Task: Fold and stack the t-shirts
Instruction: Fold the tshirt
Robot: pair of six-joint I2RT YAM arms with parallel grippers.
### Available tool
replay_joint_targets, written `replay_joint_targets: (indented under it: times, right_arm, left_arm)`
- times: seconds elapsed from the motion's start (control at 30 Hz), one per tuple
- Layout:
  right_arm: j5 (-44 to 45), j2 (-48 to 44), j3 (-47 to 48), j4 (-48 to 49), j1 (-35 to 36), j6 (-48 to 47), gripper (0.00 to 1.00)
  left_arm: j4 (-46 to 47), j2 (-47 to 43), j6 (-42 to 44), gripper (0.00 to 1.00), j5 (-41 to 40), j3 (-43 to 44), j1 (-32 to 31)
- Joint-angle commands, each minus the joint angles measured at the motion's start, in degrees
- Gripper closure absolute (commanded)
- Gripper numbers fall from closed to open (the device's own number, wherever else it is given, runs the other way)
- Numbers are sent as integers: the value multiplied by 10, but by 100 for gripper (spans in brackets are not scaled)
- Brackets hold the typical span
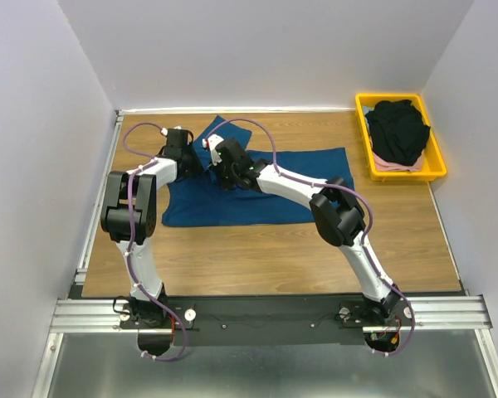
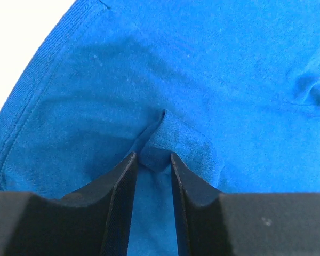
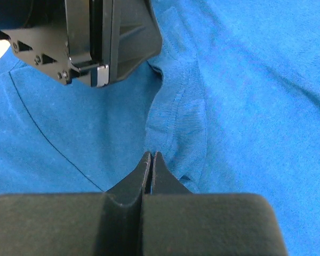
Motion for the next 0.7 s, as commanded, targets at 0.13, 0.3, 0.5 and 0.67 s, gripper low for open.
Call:
replay_joint_targets:
  times: [0.13, 0.3, 0.5, 0.67]
  right_arm:
    - [-3, 15, 14, -6, -4, -5, 99]
    - [22, 14, 20, -7, -9, -3, 99]
    - [51, 5, 18, -5, -41, 17, 99]
    - [39, 5, 15, -4, -76, 51, 99]
  left_arm:
    - [1, 8, -2, 73, -8, 19, -5]
    - [4, 7, 5, 95, 3, 33, -6]
    - [8, 12, 7, 100, 7, 67, -6]
    - [9, 29, 4, 100, 21, 101, -7]
